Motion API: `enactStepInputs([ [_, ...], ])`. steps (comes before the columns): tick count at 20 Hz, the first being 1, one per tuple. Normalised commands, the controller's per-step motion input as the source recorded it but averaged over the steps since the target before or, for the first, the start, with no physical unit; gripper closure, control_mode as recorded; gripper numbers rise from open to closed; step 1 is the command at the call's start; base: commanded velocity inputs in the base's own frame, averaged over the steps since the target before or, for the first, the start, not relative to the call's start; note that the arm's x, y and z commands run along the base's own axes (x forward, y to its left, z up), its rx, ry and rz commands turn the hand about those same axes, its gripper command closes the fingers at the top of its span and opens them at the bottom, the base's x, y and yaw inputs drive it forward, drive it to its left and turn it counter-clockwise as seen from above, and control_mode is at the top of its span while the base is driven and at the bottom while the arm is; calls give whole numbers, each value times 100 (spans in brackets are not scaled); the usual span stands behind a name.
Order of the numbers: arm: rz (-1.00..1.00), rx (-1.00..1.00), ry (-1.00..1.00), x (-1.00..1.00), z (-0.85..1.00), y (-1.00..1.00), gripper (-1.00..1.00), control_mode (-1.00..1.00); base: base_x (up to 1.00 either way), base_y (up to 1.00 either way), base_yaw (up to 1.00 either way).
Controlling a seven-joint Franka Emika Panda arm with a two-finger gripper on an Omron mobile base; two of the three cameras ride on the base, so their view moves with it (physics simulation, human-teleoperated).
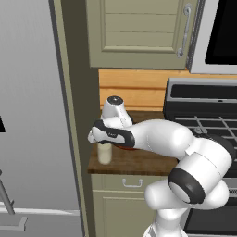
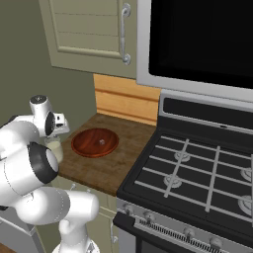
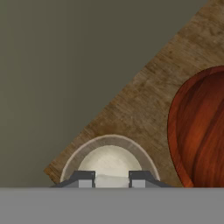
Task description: Grab a lemon wedge from the fridge and one ice cube from the ice bowl, and put them in the glass of lemonade.
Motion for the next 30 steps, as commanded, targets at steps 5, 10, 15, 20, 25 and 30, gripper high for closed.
enactStepInputs([
  [5,0,-6,1,3,0,3,100,-100,0,0,0],
  [10,0,-1,0,0,1,0,100,-100,0,0,0],
  [15,0,0,0,0,5,0,100,-100,0,0,0],
  [20,-1,0,0,1,0,-1,-100,-100,0,0,0],
  [25,0,0,0,3,0,0,-100,-100,0,0,0],
  [30,0,0,0,3,8,0,-100,-100,0,0,0],
])
